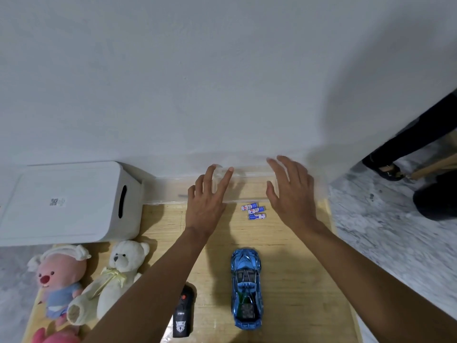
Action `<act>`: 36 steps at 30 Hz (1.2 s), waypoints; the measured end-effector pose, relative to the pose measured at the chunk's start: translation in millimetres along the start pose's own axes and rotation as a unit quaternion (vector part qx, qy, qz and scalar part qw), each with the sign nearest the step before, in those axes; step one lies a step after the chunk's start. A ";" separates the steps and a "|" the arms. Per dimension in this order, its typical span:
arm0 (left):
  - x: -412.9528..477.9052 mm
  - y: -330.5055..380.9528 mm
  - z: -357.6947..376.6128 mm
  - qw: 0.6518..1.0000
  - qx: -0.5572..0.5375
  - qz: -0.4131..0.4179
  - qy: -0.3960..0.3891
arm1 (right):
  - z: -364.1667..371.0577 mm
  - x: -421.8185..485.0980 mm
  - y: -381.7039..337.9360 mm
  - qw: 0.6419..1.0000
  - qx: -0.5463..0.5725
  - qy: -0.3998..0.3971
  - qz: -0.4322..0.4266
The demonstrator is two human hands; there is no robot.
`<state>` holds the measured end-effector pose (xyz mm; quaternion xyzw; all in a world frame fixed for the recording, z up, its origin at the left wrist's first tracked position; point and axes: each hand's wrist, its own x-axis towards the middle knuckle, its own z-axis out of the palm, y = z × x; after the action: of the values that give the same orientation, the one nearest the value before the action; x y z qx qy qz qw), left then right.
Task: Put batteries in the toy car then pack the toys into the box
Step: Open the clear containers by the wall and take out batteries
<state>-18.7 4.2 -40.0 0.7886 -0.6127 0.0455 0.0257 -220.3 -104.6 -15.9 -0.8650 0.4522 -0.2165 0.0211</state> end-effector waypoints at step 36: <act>-29.2 -124.9 -39.7 0.971 -0.126 -0.133 -0.155 | 46.3 33.8 -140.5 0.965 0.054 -0.190 -0.171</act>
<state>93.5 67.1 -1.7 0.8509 -0.4996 -0.1585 0.0355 -76.7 -55.9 -13.2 -0.9522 0.2732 -0.0729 0.1159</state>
